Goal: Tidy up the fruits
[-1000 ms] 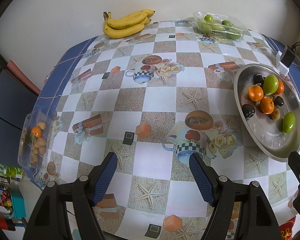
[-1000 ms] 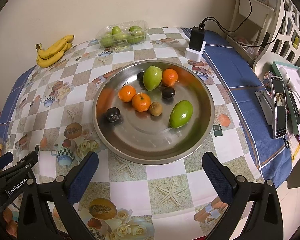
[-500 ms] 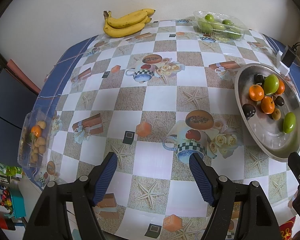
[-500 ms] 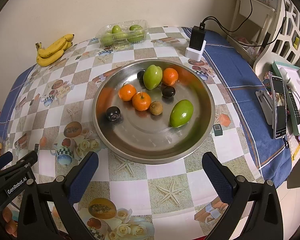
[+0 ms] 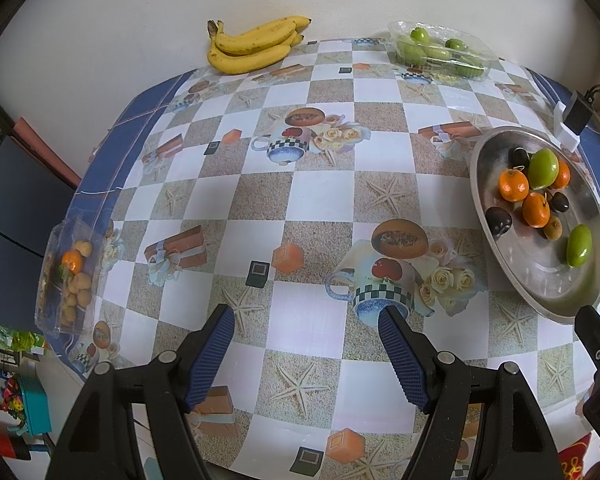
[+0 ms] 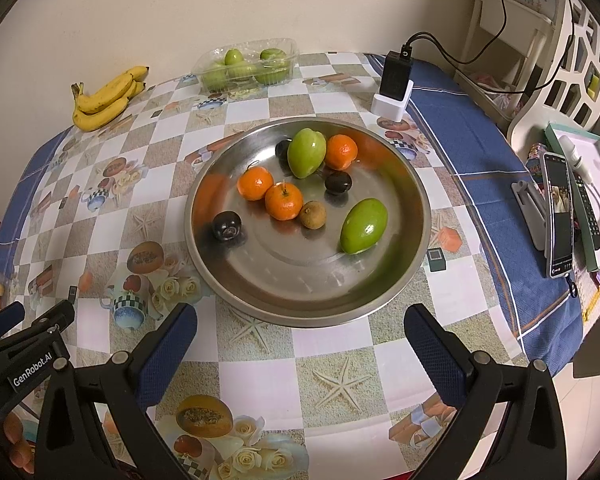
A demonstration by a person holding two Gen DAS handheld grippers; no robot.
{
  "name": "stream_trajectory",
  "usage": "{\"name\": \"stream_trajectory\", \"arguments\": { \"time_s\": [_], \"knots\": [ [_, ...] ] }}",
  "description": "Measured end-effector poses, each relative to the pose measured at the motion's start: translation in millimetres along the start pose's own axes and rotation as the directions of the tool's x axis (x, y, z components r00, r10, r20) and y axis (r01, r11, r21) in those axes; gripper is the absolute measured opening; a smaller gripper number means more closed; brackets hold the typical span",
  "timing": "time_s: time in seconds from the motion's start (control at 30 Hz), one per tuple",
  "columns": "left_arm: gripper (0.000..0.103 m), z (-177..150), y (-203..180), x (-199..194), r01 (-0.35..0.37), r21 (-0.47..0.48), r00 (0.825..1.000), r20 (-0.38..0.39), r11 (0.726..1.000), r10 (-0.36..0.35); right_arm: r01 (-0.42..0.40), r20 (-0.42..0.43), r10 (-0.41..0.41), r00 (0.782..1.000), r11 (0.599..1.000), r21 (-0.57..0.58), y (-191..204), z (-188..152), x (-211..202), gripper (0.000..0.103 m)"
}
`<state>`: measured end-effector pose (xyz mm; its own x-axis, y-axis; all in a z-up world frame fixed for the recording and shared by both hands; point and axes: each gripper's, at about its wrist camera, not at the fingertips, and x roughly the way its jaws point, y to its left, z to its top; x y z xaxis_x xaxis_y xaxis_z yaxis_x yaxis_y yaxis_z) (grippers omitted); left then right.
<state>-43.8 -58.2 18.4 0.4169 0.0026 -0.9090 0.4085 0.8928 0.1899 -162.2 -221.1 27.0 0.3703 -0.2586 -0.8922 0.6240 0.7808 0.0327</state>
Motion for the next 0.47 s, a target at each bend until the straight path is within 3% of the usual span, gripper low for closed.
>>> {"name": "stream_trajectory", "arguments": {
  "time_s": [0.47],
  "knots": [
    [0.078,1.7,-0.8,-2.0,0.012,0.000,1.000,0.003,1.000,-0.012,-0.001,-0.005,0.001,1.000,1.000,-0.006,-0.1,0.9,0.8,0.103]
  ]
}}
